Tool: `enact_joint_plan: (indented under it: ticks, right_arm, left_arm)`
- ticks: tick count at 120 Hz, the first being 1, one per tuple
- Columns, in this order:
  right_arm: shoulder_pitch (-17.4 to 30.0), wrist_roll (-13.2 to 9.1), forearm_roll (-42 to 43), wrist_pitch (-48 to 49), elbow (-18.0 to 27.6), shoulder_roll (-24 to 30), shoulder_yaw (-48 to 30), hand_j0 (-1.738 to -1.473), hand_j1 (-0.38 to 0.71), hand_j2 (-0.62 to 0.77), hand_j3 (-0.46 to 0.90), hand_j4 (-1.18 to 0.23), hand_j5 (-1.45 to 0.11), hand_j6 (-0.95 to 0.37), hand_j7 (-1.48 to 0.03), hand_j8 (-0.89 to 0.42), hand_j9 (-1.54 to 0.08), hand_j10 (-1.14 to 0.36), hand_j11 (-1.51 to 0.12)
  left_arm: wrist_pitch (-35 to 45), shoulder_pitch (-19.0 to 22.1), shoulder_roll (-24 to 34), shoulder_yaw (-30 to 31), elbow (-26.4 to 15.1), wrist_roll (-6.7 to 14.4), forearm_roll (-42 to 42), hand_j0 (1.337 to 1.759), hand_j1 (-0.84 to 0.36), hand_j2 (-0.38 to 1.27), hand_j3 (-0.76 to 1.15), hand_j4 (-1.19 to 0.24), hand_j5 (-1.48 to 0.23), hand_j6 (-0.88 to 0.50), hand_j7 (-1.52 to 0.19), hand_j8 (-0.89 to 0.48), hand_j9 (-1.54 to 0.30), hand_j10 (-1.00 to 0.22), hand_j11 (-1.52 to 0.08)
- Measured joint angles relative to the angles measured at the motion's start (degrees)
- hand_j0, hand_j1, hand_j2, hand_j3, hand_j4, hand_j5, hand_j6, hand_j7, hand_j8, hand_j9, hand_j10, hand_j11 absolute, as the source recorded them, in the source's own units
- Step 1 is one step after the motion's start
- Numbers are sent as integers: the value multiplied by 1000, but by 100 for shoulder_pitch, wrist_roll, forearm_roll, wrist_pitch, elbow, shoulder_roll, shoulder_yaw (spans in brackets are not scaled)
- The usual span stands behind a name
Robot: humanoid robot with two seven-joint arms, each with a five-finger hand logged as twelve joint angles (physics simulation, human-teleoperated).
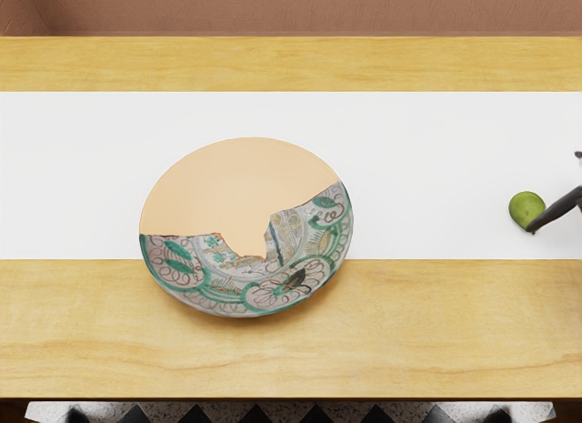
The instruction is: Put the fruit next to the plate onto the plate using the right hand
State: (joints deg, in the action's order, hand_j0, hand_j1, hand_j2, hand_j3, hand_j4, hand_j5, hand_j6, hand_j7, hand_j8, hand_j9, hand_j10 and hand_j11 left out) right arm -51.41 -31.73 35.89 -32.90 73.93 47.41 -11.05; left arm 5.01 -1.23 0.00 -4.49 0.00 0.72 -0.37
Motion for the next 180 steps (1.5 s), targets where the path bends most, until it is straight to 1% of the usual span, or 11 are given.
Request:
enact_joint_plan:
  ticks: [24,42,63,78,105,123,139,155,164,167,180]
  right_arm:
    - [89,-2,7,-182,5,-91,73,-1658,-326,-2,0,-22,-26,-23,-26,-23,-26,-22,-26]
    - [50,-79,7,-206,12,-283,83,-1658,-260,-13,0,-77,-98,-78,-98,-78,-98,-77,-98]
    - [21,-182,7,-212,37,-348,82,-1658,-187,-25,0,-138,-178,-140,-177,-139,-177,-138,-177]
    - [9,-202,14,-213,60,-360,79,-1658,-137,-33,0,-180,-232,-181,-231,-180,-231,-180,-231]
    - [3,-210,16,-213,87,-344,78,-1658,-82,-43,0,-226,-292,-227,-292,-227,-292,-226,-292]
    - [0,-213,17,-213,165,-312,76,-1658,-5,-55,0,-290,-375,-291,-375,-291,-375,-290,-375]
    - [-3,-270,17,-213,259,-277,65,-1658,60,-66,0,-344,-446,-345,-446,-345,-446,-341,-446]
    - [1,-294,13,-215,310,-265,62,-1658,103,-73,0,-379,-491,-380,-491,-380,-491,-333,-399]
    - [3,-303,4,-220,386,-241,57,-1658,149,-81,0,-418,-541,-418,-541,-419,-540,-321,-360]
    - [3,-302,7,-219,412,-224,53,-1658,165,-84,0,-431,-558,-431,-559,-432,-557,-345,-398]
    - [3,-301,10,-215,538,-137,29,-1658,197,-1,0,-487,-630,-487,-631,-415,-630,-436,-536]
  left_arm:
    - [0,0,0,0,0,3,1,1658,349,0,0,0,0,0,0,0,0,0,0]
    - [0,0,0,0,0,2,0,1658,349,0,0,0,0,0,0,0,0,0,0]
    - [0,0,0,0,0,2,1,1658,349,0,0,0,0,0,0,0,0,0,0]
    - [0,0,0,0,0,0,0,1658,349,0,0,0,0,0,0,0,0,0,0]
    - [0,0,0,0,0,0,-1,1658,349,0,0,0,0,0,0,0,0,0,0]
    - [0,0,0,0,0,1,0,1658,349,0,0,0,0,0,0,0,0,0,0]
    - [0,0,0,0,0,1,0,1658,349,0,0,0,0,0,0,0,0,0,0]
    - [0,0,0,0,0,1,0,1658,349,0,0,0,0,0,0,0,0,0,0]
    - [0,0,0,0,0,2,0,1658,349,0,0,0,0,0,0,0,0,0,0]
    - [0,0,0,0,0,3,1,1658,349,0,0,0,0,0,0,0,0,0,0]
    - [0,0,0,0,0,2,-1,1658,349,0,0,0,0,0,0,0,0,0,0]
